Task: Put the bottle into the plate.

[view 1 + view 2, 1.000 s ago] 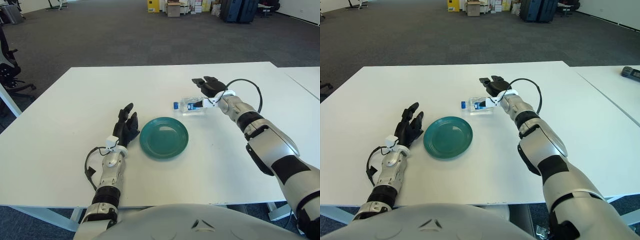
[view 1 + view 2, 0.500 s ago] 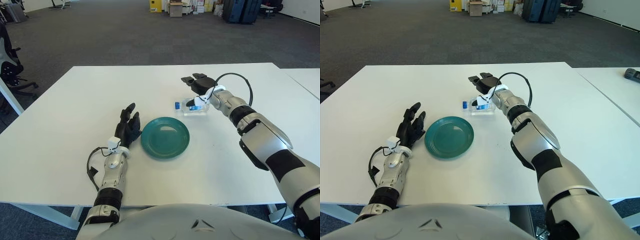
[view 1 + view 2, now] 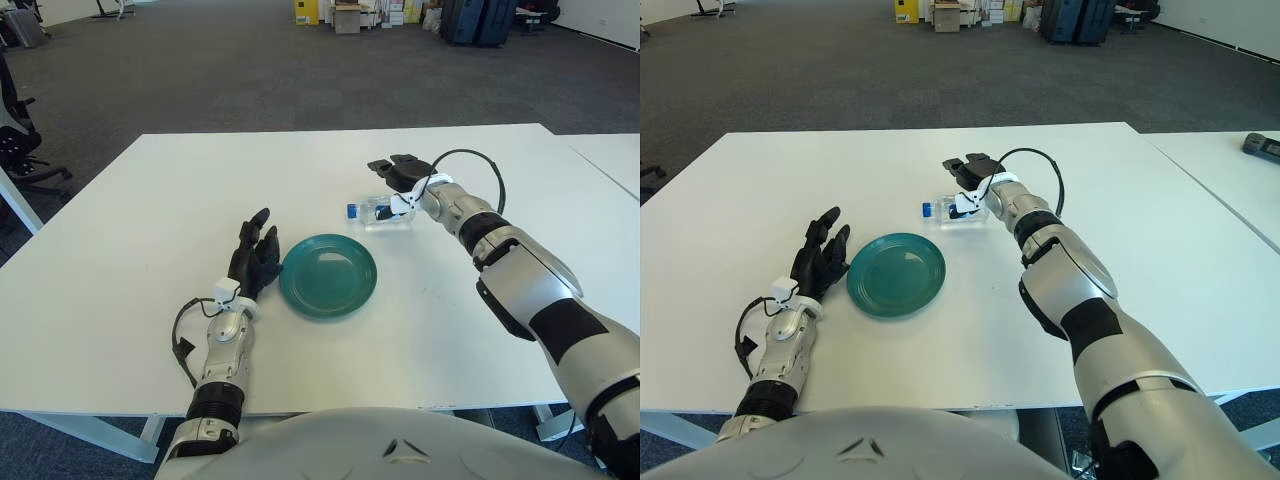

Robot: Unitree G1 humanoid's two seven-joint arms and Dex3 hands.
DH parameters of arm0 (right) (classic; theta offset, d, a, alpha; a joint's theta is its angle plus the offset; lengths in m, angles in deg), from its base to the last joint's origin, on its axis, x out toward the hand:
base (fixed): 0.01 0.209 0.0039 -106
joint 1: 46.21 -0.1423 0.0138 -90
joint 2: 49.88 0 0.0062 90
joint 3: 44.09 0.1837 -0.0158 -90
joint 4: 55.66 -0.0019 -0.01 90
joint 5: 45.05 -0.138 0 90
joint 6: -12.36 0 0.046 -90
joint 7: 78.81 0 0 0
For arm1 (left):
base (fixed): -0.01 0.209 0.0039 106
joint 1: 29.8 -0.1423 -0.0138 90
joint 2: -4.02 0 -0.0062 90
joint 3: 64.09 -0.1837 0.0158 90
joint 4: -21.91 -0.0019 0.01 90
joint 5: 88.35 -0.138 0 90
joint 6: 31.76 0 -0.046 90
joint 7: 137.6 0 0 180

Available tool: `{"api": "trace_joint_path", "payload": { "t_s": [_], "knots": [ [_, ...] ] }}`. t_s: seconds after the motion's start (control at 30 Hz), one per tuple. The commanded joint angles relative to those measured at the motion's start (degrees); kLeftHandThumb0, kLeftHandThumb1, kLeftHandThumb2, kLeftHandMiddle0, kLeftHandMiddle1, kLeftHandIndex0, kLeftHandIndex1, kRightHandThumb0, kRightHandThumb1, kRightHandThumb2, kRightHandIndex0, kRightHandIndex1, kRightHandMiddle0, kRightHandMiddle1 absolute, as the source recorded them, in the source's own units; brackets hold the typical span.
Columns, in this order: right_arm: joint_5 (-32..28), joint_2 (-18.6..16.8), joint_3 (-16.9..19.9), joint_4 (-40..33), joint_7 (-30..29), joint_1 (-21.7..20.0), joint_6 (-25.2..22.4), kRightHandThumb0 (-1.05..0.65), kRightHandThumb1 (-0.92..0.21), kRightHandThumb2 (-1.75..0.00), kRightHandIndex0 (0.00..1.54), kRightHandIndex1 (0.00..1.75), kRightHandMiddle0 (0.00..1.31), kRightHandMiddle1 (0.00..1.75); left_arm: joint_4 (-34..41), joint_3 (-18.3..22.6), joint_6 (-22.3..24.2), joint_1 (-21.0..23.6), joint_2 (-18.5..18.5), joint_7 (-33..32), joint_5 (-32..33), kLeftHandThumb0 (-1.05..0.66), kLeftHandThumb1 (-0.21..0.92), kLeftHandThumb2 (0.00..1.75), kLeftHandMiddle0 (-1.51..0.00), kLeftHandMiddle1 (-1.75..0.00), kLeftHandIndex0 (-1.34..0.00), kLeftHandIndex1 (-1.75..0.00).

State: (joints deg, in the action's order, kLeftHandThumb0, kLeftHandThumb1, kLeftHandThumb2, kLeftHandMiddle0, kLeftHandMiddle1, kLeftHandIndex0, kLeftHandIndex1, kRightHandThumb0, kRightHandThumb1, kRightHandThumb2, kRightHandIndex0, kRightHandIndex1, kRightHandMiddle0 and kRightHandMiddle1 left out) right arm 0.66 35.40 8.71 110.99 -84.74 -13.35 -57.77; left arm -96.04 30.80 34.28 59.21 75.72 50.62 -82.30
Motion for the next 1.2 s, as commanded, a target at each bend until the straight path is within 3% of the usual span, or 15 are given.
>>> {"api": "trace_joint_path", "payload": {
  "t_s": [0.0,0.6,1.17],
  "knots": [
    [-1.16,-0.35,0.95,0.18,0.74,0.03,-0.28,-0.95,-0.91,-0.08,0.07,0.01,0.0,0.17,-1.14,-0.1,1.8,-2.95,0.02,-0.65,-0.31,-0.67,0.92,0.8,-0.32,0.0,0.0,-0.69],
    [-4.6,0.95,5.16,0.72,2.06,4.1,-1.56,-0.91,-0.92,-0.11,0.11,0.01,0.0,0.34,2.12,1.33,1.76,-5.85,0.56,-0.64,0.84,-0.66,0.92,0.8,-0.32,0.0,0.0,-0.72],
    [-5.42,0.46,6.52,0.91,4.0,5.8,-1.14,-0.83,-0.89,-0.07,0.14,0.01,0.0,0.33,5.24,1.26,2.33,-7.92,0.46,-0.79,0.88,-0.64,0.92,0.82,-0.32,0.0,0.0,-0.74]
  ]
}}
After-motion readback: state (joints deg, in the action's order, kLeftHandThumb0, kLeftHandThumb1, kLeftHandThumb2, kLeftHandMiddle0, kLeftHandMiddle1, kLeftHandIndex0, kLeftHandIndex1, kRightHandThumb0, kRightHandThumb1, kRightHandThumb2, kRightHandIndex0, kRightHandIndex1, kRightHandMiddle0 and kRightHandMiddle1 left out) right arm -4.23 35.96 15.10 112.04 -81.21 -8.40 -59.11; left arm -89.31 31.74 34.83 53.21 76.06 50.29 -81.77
